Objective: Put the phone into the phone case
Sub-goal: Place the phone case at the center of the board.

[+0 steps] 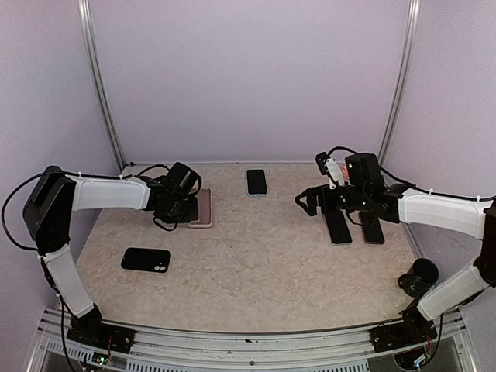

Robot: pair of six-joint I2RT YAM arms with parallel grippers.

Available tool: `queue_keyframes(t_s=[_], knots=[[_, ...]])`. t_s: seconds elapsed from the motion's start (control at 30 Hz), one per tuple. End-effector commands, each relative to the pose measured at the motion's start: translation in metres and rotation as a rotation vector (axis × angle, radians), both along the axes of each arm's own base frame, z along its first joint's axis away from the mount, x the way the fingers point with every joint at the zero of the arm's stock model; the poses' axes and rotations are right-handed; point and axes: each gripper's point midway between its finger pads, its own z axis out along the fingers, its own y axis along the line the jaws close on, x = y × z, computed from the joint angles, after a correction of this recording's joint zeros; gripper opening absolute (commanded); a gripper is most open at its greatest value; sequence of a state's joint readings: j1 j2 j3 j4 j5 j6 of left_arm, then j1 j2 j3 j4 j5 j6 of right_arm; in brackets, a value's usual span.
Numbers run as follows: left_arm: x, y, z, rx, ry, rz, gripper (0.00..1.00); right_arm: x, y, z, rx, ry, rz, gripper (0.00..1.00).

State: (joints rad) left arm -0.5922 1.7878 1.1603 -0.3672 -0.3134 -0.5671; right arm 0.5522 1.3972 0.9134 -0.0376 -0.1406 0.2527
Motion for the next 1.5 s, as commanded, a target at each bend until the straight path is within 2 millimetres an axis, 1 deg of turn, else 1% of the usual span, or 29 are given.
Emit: queue_keyframes(t_s=[0.0, 0.1, 0.27, 0.43, 0.53, 0.6, 0.73, 0.8, 0.87, 0.97, 1.13, 1.2, 1.27, 1.33, 1.4, 1.47], knots=[[0.001, -0.063, 0.043, 0.010, -0.136, -0.295, 0.00, 0.000, -0.018, 0.008, 0.005, -0.020, -0.049, 0.99], [-0.015, -0.098, 0.042, 0.018, -0.131, -0.470, 0.00, 0.000, -0.026, 0.012, 0.007, -0.026, -0.068, 1.00], [-0.046, -0.138, 0.034, 0.088, -0.127, -0.701, 0.00, -0.001, -0.039, 0.019, 0.012, -0.040, -0.101, 0.99], [-0.080, -0.167, 0.022, 0.154, -0.126, -0.915, 0.00, -0.001, -0.053, 0.020, 0.017, -0.041, -0.147, 0.99], [-0.094, -0.178, 0.018, 0.199, -0.132, -1.000, 0.00, 0.002, -0.063, 0.014, 0.009, -0.024, -0.188, 0.99], [-0.102, -0.183, 0.016, 0.198, -0.129, -1.053, 0.00, 0.005, -0.072, 0.008, 0.004, -0.006, -0.225, 1.00], [-0.114, -0.190, 0.017, 0.178, -0.127, -1.131, 0.00, 0.012, -0.088, -0.013, -0.002, 0.047, -0.293, 0.99], [-0.121, -0.193, 0.018, 0.172, -0.126, -1.172, 0.00, 0.014, -0.091, -0.022, 0.004, 0.074, -0.304, 0.99], [-0.129, -0.194, 0.014, 0.179, -0.112, -1.208, 0.01, 0.015, -0.091, -0.026, 0.018, 0.086, -0.300, 0.99], [-0.138, -0.192, 0.000, 0.232, -0.065, -1.246, 0.01, 0.014, -0.091, -0.027, 0.032, 0.087, -0.300, 0.99], [-0.143, -0.182, -0.029, 0.358, 0.025, -1.270, 0.03, 0.015, -0.092, -0.023, 0.033, 0.078, -0.301, 0.99], [-0.141, -0.179, -0.032, 0.387, 0.031, -1.271, 0.04, 0.016, -0.092, -0.023, 0.031, 0.078, -0.303, 0.99], [-0.138, -0.177, -0.032, 0.418, 0.021, -1.270, 0.05, 0.016, -0.093, -0.026, 0.026, 0.084, -0.306, 0.99], [-0.134, -0.173, -0.030, 0.457, 0.013, -1.269, 0.09, 0.016, -0.092, -0.028, 0.026, 0.089, -0.303, 0.99], [-0.127, -0.170, -0.029, 0.500, 0.004, -1.251, 0.20, 0.015, -0.092, -0.029, 0.029, 0.092, -0.300, 1.00], [-0.123, -0.168, -0.028, 0.523, 0.003, -1.238, 0.35, 0.015, -0.092, -0.030, 0.033, 0.093, -0.299, 0.99]])
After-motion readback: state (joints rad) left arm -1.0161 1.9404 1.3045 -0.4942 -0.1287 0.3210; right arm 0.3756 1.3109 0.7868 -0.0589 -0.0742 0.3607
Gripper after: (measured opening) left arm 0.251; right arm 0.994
